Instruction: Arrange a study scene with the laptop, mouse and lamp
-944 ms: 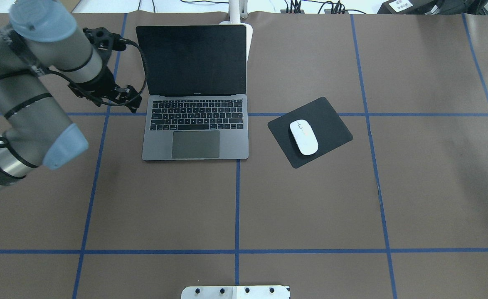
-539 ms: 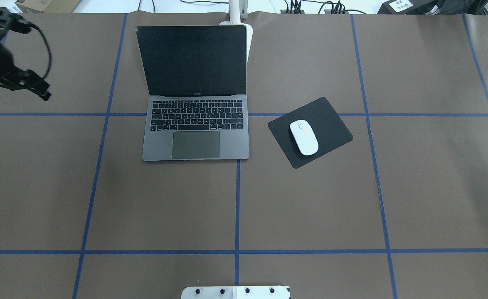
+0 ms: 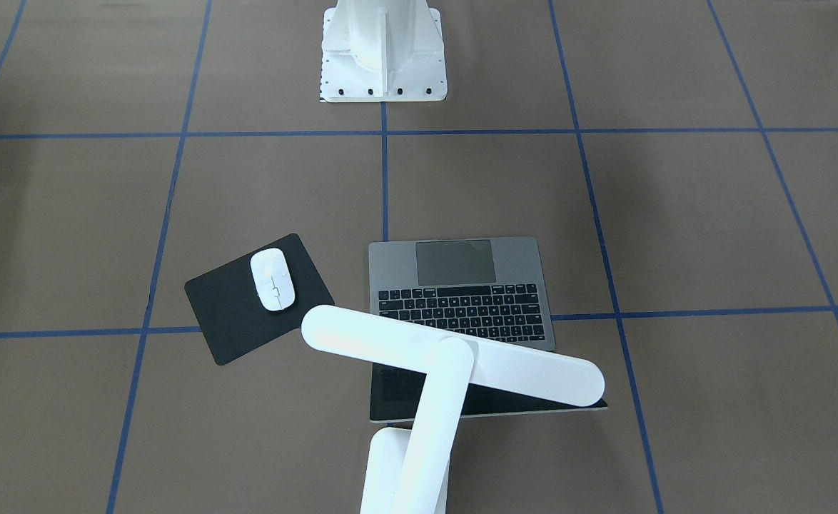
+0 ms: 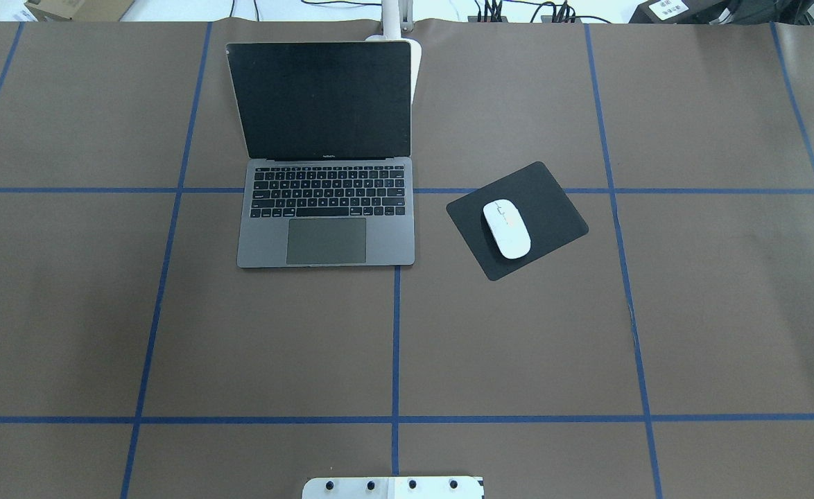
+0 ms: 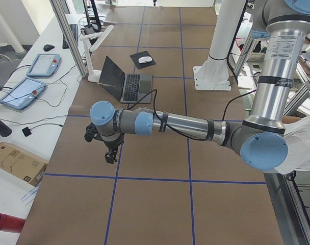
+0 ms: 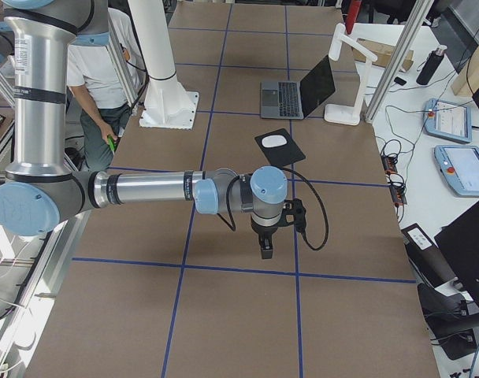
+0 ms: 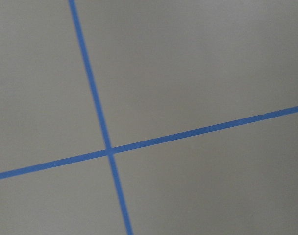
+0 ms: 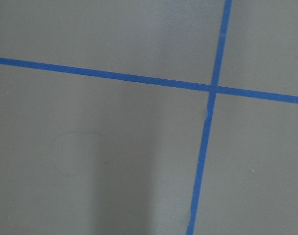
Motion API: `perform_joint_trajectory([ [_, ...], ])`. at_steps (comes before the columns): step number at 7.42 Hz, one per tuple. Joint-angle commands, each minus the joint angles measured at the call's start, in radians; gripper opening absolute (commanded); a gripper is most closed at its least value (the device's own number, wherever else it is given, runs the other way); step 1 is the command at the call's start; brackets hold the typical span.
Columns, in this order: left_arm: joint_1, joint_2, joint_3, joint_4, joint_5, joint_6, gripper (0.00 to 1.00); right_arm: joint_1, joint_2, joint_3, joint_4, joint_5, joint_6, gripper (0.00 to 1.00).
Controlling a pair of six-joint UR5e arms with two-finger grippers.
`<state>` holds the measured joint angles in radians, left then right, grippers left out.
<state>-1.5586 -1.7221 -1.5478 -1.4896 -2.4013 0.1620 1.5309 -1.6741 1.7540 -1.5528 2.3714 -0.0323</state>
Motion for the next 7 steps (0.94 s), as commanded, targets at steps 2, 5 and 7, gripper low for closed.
perform_joint_trajectory([
  [2, -0.043, 0.031, 0.071, 0.008, 0.071, 0.060, 0.99, 0.023, -0.010, 0.010, -0.001, -0.015, -0.017, 0.99],
  [5, -0.049, 0.108, 0.038, -0.047, 0.074, 0.050, 0.99, 0.020, -0.019, 0.024, -0.001, -0.043, -0.015, 0.99],
  [7, -0.049, 0.145, 0.038, -0.073, 0.073, 0.048, 0.99, 0.020, -0.022, 0.025, -0.001, -0.041, -0.017, 0.99],
])
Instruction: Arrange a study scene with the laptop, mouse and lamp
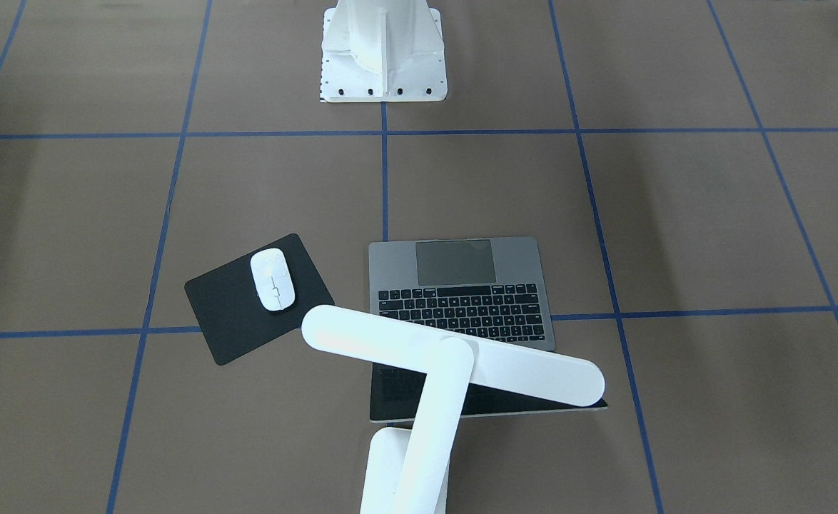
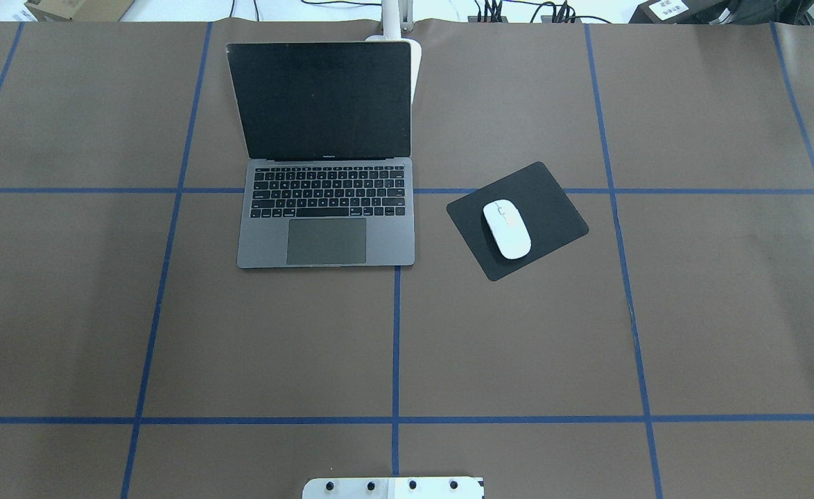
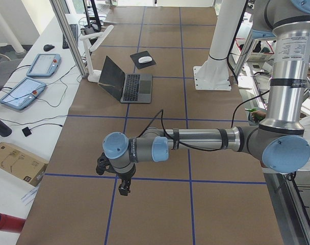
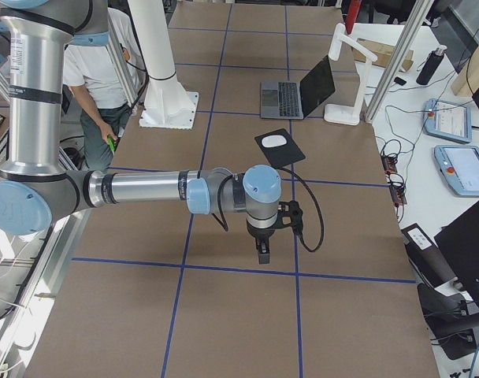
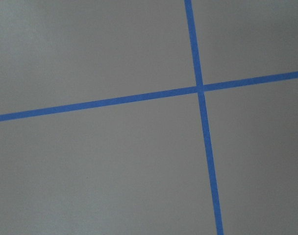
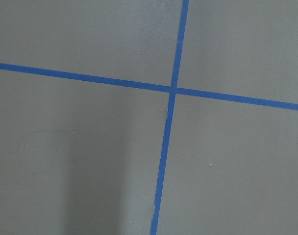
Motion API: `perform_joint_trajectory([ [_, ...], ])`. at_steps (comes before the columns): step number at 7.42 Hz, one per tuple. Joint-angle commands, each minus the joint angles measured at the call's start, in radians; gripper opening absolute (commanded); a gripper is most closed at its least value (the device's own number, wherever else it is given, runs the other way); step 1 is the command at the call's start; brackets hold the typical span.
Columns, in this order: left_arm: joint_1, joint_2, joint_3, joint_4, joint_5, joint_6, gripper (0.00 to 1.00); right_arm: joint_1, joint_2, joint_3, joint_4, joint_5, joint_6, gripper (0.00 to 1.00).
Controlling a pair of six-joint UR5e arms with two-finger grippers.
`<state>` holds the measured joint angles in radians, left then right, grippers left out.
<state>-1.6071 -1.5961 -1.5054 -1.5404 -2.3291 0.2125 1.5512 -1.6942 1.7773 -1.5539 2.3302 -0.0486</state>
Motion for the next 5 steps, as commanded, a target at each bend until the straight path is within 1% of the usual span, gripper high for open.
perform_joint_trajectory([
  [1, 0.000, 0.027, -0.004, -0.035, 0.001, -0.001, 0.99, 0.000, -0.002, 0.002, 0.000, 0.004, 0.001, 0.99],
  [5, 0.001, 0.018, -0.003, -0.037, 0.001, -0.001, 0.99, 0.000, 0.001, 0.005, 0.000, 0.006, 0.004, 0.99],
])
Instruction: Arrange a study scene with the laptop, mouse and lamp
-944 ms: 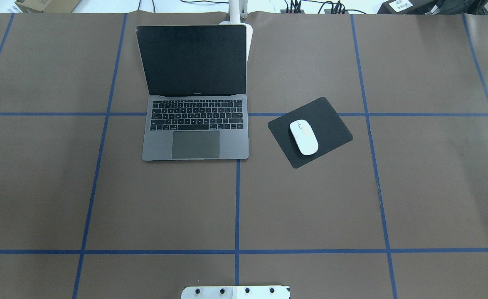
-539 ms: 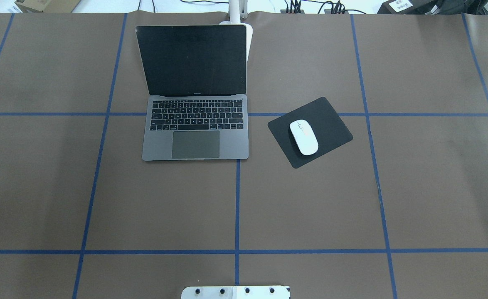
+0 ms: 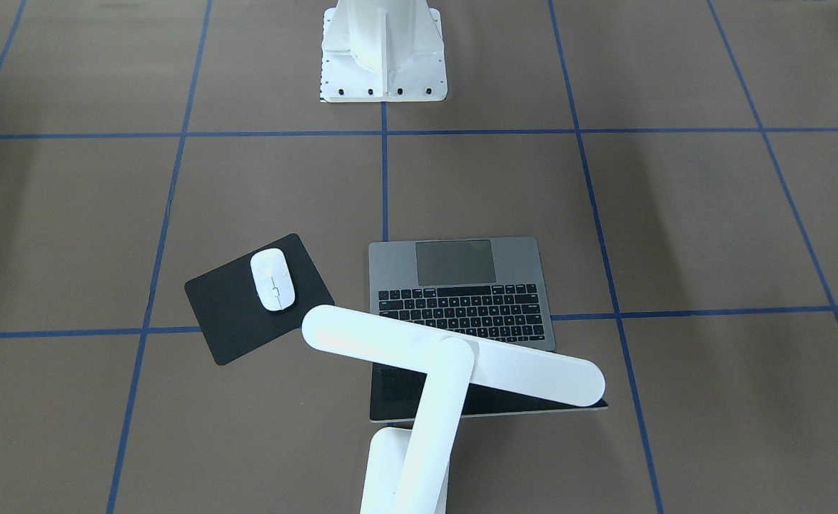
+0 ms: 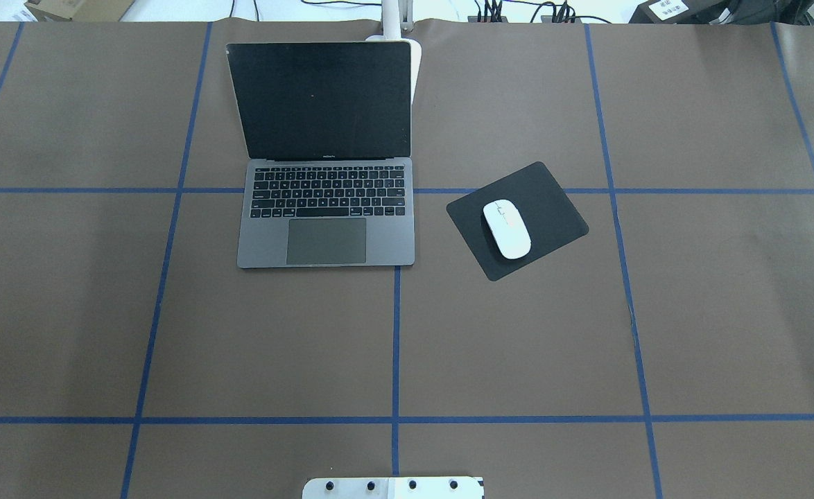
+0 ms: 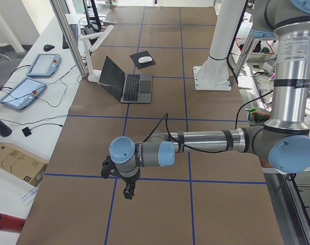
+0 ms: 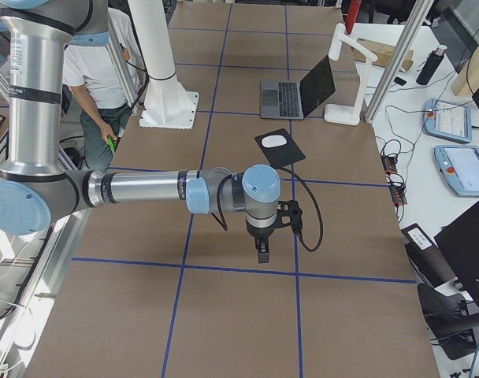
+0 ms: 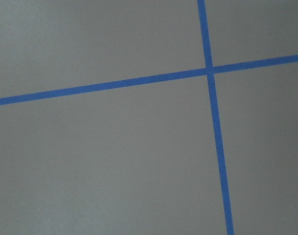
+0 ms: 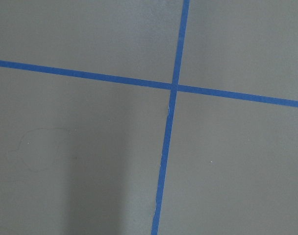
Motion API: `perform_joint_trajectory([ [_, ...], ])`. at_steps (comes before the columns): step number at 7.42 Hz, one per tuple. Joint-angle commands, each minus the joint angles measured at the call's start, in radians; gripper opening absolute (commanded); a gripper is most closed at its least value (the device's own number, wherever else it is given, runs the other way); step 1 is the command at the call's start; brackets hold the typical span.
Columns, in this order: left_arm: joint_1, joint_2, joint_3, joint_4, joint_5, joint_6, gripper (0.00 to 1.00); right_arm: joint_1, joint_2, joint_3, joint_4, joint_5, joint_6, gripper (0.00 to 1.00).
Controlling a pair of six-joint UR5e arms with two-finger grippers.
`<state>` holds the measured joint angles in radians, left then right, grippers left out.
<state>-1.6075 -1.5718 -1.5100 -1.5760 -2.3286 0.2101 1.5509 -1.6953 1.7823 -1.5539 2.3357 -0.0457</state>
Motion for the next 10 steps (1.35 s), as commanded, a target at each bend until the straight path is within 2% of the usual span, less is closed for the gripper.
perform_joint_trajectory([
  [1, 0.000, -0.010, 0.005, -0.025, 0.000, 0.002, 0.99, 0.000, 0.002, 0.000, 0.000, 0.001, 0.003, 0.99],
  [10, 0.000, 0.003, 0.013, -0.042, 0.002, 0.002, 0.99, -0.002, 0.003, 0.003, 0.002, 0.004, 0.009, 0.99],
])
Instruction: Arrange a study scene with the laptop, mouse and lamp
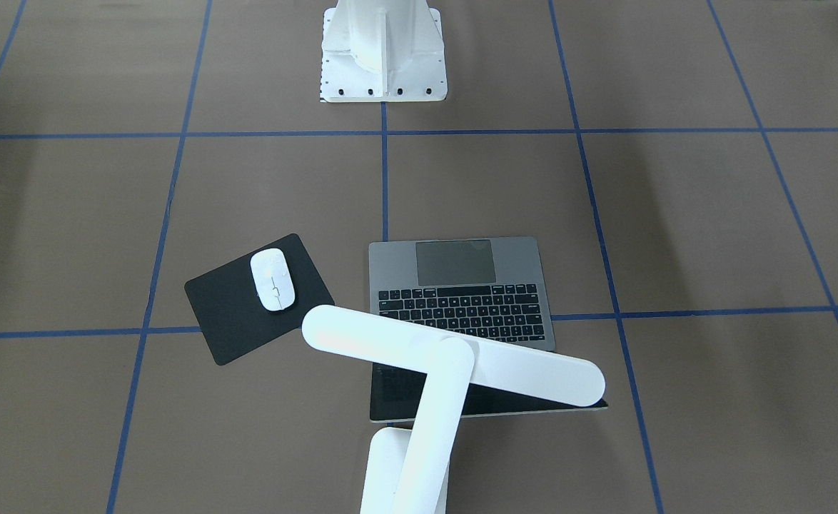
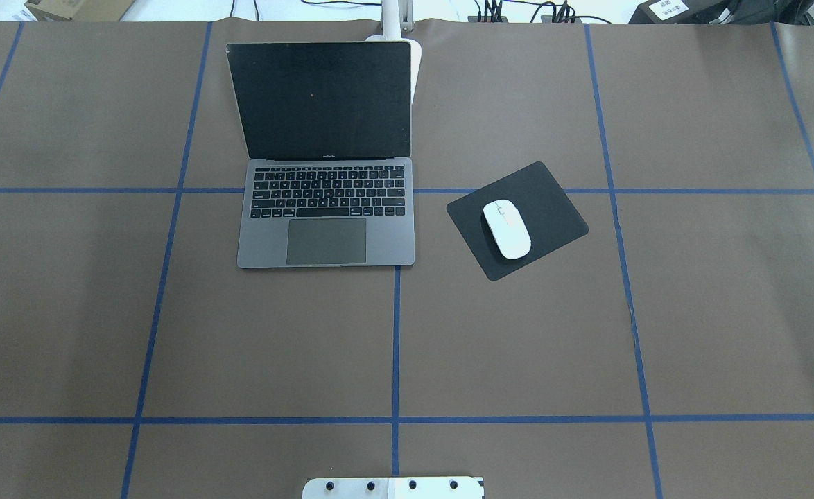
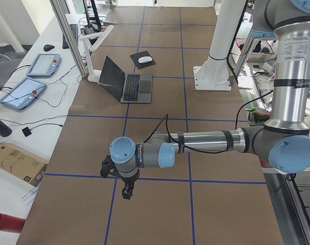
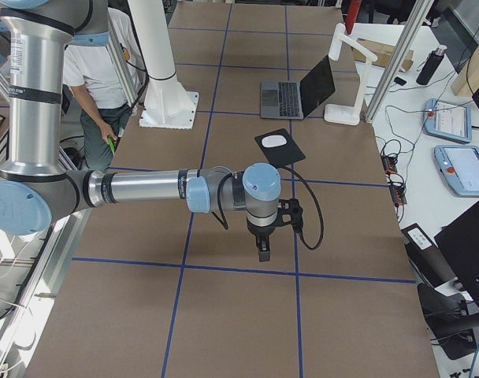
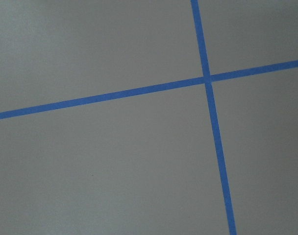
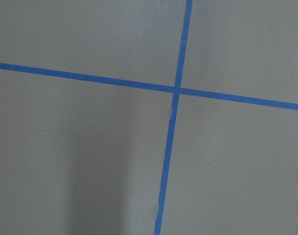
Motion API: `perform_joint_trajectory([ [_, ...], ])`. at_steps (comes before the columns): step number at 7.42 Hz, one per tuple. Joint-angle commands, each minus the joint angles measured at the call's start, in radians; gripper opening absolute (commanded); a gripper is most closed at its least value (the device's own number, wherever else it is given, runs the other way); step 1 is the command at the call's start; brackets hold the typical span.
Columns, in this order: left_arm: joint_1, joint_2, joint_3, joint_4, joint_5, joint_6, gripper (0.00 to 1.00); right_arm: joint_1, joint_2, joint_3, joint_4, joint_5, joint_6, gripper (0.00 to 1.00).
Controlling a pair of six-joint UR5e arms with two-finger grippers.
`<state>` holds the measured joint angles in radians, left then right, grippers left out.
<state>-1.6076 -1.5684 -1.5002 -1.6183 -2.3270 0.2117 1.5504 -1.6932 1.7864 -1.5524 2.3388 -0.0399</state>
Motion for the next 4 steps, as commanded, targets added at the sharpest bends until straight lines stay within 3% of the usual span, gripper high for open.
perform_joint_trajectory([
  [1, 0.000, -0.001, 0.003, 0.000, 0.000, 0.000, 0.99, -0.001, 0.003, 0.001, 0.000, 0.001, 0.003, 0.99],
  [4, 0.000, -0.001, 0.003, -0.006, 0.002, 0.000, 0.99, -0.001, 0.003, 0.001, 0.000, 0.001, 0.003, 0.99],
])
